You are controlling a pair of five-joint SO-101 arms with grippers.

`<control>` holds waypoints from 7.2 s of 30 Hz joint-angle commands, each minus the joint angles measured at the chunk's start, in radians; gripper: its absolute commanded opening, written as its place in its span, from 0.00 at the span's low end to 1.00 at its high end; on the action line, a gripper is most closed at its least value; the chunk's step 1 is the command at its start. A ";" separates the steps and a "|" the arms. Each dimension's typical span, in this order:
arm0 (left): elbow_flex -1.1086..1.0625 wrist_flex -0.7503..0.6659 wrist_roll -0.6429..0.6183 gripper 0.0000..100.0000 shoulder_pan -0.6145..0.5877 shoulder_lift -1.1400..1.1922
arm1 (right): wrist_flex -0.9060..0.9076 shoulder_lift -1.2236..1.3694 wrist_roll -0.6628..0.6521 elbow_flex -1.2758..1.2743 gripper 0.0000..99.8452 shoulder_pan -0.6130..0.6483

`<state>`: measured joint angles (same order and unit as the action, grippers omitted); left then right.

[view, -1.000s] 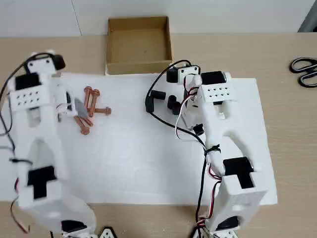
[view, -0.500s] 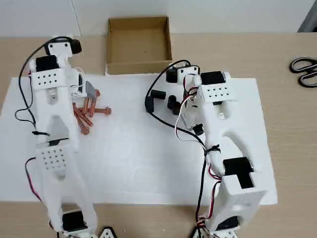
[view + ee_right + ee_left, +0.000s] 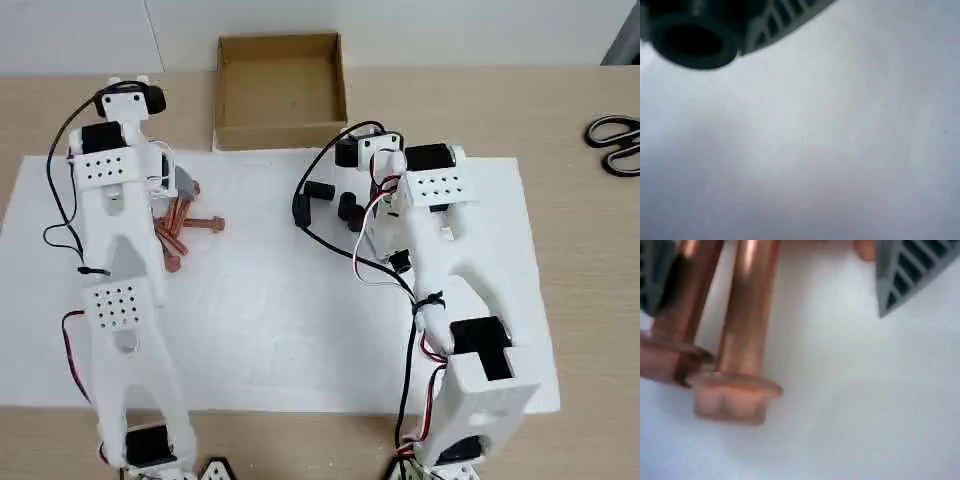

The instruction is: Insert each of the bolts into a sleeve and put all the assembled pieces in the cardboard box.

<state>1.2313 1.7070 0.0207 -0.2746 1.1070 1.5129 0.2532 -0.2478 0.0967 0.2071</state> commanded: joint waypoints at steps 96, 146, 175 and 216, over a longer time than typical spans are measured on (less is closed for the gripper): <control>-1.303 -0.407 -0.302 0.15 0.167 -0.841 | -0.002 -0.064 -0.006 0.002 0.01 -0.008; -0.806 0.040 -0.270 0.01 0.425 -1.218 | 0.183 -0.564 -0.014 0.071 0.00 -0.002; -1.248 -0.404 -0.336 0.01 0.551 -1.656 | -0.498 -1.699 0.199 -1.092 0.01 0.110; -2.209 -1.484 -0.399 0.01 0.928 -2.015 | -0.710 -2.051 0.310 -1.496 0.00 0.214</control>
<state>-0.9843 0.2585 -0.3844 0.6429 -0.8938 0.8286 -1.7906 0.0529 -1.4070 0.4112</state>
